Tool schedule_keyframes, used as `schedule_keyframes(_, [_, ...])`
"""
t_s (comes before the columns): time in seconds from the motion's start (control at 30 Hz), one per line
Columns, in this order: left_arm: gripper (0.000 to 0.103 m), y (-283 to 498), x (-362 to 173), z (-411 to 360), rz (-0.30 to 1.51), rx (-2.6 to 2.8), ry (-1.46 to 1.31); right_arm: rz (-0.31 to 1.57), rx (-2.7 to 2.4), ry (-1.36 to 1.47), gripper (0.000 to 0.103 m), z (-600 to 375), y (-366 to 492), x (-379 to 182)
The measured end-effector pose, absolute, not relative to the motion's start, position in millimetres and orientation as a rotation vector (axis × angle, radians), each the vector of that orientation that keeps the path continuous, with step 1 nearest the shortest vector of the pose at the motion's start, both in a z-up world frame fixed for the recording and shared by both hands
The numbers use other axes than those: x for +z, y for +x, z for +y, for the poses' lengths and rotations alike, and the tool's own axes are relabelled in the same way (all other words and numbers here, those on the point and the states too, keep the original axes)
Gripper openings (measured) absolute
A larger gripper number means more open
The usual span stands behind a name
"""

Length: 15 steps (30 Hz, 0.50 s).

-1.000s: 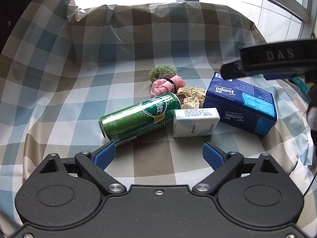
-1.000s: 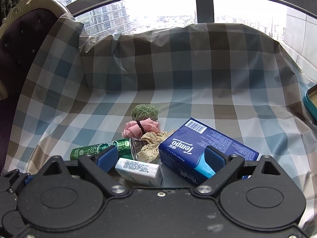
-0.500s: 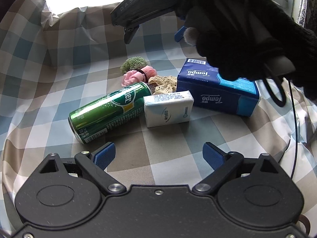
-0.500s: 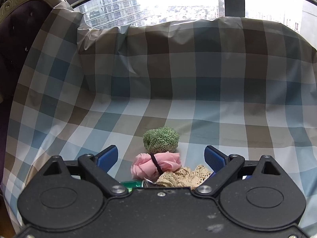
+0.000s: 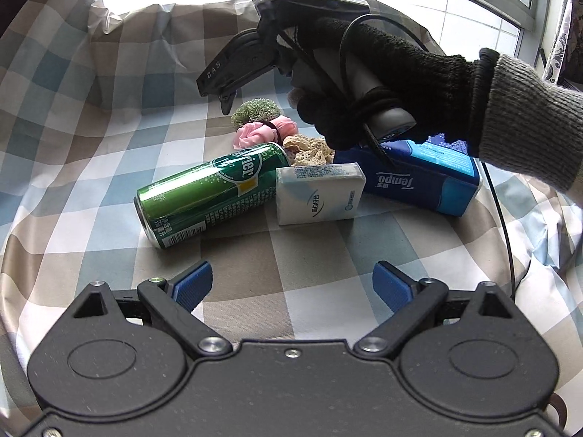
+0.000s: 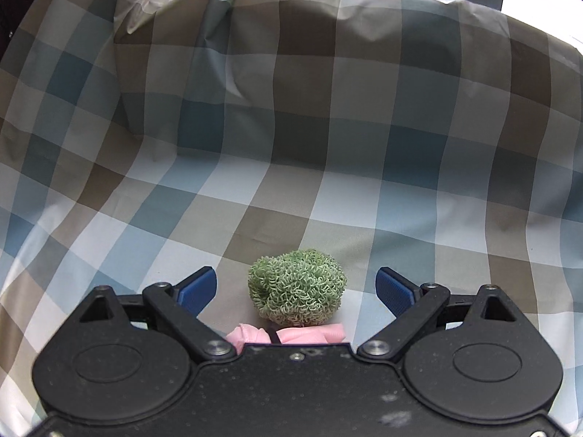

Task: Organize soft objects
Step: 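Reach the right tool to the green moss ball and close on it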

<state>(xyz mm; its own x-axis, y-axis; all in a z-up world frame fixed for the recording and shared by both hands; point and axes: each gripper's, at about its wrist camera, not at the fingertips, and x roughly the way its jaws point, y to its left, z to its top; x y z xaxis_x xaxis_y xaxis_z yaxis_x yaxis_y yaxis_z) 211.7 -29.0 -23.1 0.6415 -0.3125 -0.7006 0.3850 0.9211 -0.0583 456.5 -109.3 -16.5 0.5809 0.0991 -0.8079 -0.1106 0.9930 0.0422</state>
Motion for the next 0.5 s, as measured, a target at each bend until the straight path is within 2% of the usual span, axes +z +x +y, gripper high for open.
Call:
schedule_keyframes(0.2, [0.092, 214, -26, -24, 0.79, -0.386, 0.087, 1.021, 0.122, -0.006, 0.092, -115, 477, -38])
schedule_keyframes(0.33, [0.092, 213, -27, -22, 0.791, -0.379, 0.085, 1.058, 0.12, 0.006, 0.082, -116, 487, -47])
schedule_keyframes(0.4, [0.092, 213, -27, -22, 0.791, -0.378, 0.085, 1.07, 0.129, 0.028, 0.074, -117, 490, -50])
schedule_keyframes(0.43, [0.092, 213, -26, -22, 0.791, -0.376, 0.087, 1.079, 0.134, 0.035, 0.065, -116, 492, -50])
schedule_keyframes(0.5, [0.092, 214, -25, -22, 0.79, -0.372, 0.089, 1.075, 0.133, 0.044, 0.065, -116, 492, -51])
